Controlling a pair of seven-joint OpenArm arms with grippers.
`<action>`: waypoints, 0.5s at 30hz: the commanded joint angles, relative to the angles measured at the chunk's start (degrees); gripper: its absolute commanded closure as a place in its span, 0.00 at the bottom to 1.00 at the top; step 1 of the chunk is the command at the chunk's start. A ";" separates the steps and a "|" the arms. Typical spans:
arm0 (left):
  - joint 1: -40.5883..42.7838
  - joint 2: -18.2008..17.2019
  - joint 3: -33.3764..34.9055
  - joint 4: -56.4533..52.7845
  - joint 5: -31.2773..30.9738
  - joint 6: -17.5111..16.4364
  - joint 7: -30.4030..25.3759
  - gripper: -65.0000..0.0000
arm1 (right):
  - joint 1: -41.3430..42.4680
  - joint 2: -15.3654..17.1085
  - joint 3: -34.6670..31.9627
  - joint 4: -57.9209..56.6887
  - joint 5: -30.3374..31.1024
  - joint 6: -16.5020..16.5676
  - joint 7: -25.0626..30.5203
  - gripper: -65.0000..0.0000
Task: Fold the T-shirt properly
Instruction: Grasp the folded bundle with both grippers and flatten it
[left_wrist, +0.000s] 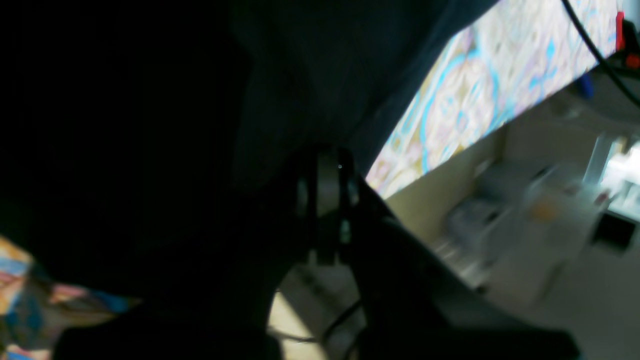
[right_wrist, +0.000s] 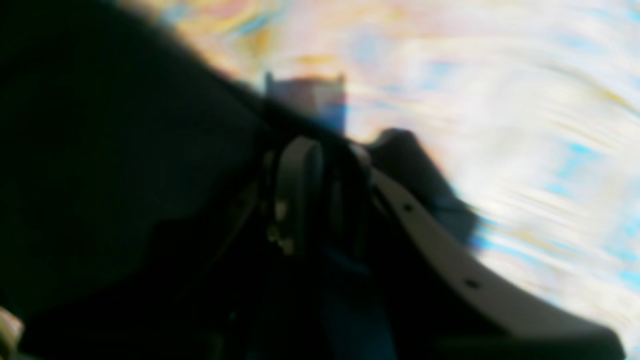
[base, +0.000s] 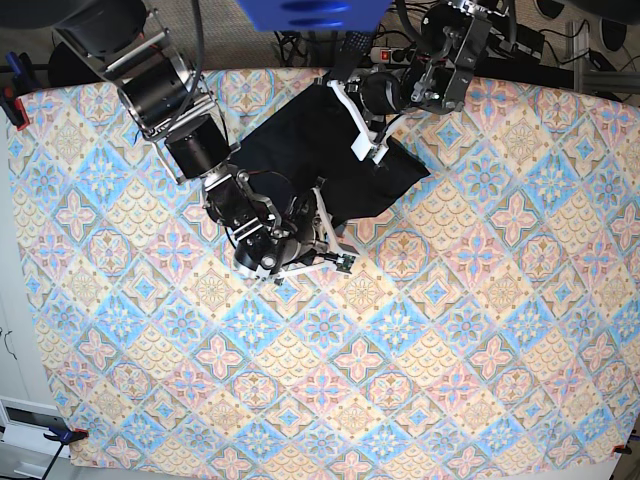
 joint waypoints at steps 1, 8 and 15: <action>-0.63 -0.39 -0.02 0.65 1.94 0.38 -0.04 0.99 | 2.03 1.40 -0.04 0.99 0.61 0.14 0.52 0.81; -2.92 -4.87 -0.20 0.56 10.82 0.38 -0.13 0.99 | 1.68 9.58 0.05 2.39 0.70 0.14 -0.10 0.82; -8.54 -6.63 -0.29 0.30 17.41 0.38 -0.22 0.99 | -5.97 18.63 0.22 18.13 0.87 0.14 -6.87 0.82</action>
